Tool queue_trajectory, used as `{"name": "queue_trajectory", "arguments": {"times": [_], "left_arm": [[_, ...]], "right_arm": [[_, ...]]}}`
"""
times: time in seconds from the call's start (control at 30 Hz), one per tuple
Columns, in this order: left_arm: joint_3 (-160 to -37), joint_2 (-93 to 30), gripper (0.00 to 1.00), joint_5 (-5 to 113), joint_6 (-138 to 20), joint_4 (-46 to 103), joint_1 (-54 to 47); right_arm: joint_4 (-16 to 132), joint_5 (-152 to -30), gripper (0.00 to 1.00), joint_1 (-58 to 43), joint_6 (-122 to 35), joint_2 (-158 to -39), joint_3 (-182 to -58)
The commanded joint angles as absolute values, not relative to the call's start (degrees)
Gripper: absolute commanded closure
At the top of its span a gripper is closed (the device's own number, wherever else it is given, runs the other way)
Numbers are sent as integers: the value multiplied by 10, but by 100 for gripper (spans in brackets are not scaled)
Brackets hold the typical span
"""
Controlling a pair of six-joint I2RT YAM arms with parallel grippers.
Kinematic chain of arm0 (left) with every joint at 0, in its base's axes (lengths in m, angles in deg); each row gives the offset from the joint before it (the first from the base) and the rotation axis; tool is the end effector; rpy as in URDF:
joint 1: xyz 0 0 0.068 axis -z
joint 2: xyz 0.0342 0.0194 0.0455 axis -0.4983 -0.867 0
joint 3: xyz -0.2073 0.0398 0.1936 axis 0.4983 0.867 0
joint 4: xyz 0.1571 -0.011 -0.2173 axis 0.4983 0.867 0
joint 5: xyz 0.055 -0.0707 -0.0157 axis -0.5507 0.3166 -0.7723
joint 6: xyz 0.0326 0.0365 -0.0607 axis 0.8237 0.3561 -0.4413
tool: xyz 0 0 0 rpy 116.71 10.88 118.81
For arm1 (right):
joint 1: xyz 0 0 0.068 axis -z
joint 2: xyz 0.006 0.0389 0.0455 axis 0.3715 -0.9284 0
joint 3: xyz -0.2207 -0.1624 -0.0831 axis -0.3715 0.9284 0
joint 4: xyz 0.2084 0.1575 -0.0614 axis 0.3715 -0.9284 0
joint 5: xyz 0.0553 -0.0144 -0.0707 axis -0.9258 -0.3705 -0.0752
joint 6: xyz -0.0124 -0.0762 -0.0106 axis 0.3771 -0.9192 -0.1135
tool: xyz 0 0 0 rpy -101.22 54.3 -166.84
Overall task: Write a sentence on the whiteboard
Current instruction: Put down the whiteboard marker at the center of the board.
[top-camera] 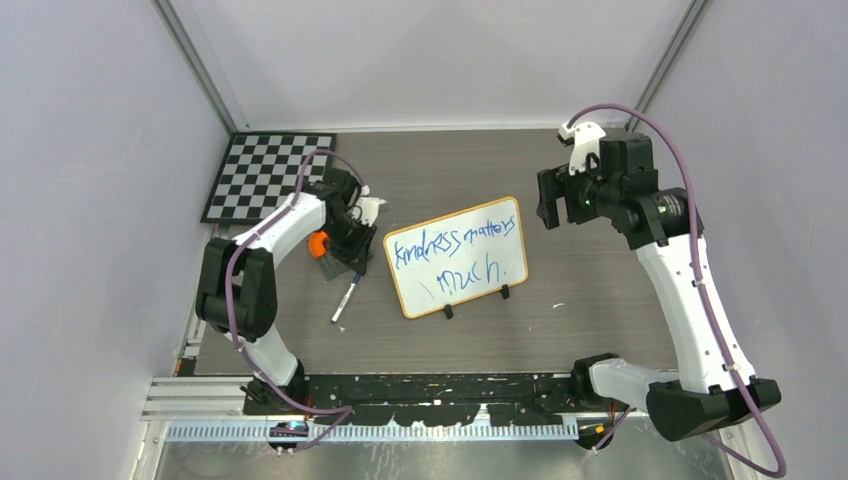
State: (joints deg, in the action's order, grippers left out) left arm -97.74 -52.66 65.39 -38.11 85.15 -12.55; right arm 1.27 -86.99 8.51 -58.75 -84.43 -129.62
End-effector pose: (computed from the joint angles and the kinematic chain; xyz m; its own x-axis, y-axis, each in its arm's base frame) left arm 0.3101 -0.1201 0.2019 -0.8729 0.4295 -0.2316 0.4837 0.8245 -0.2937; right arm 0.2341 0.0595 0.4162 -0.5693 -0.2821 -0.7722 -0.3617 0.9294 -0.0729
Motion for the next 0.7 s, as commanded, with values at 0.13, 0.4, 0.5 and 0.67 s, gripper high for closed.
{"name": "queue_trajectory", "arguments": {"times": [0.13,0.4,0.5,0.67], "left_arm": [[-917,-546,96,615,-394,778,-118],[-904,-574,70,595,-397,760,-117],[-910,-560,46,596,-400,770,-117],[-944,-506,3,600,-392,820,-125]], "right_arm": [[22,-1051,12,168,-548,-810,-1219],[56,-1087,12,198,-546,-821,-1151],[56,-1095,11,205,-549,-831,-1132],[73,-1086,10,210,-524,-837,-1119]]}}
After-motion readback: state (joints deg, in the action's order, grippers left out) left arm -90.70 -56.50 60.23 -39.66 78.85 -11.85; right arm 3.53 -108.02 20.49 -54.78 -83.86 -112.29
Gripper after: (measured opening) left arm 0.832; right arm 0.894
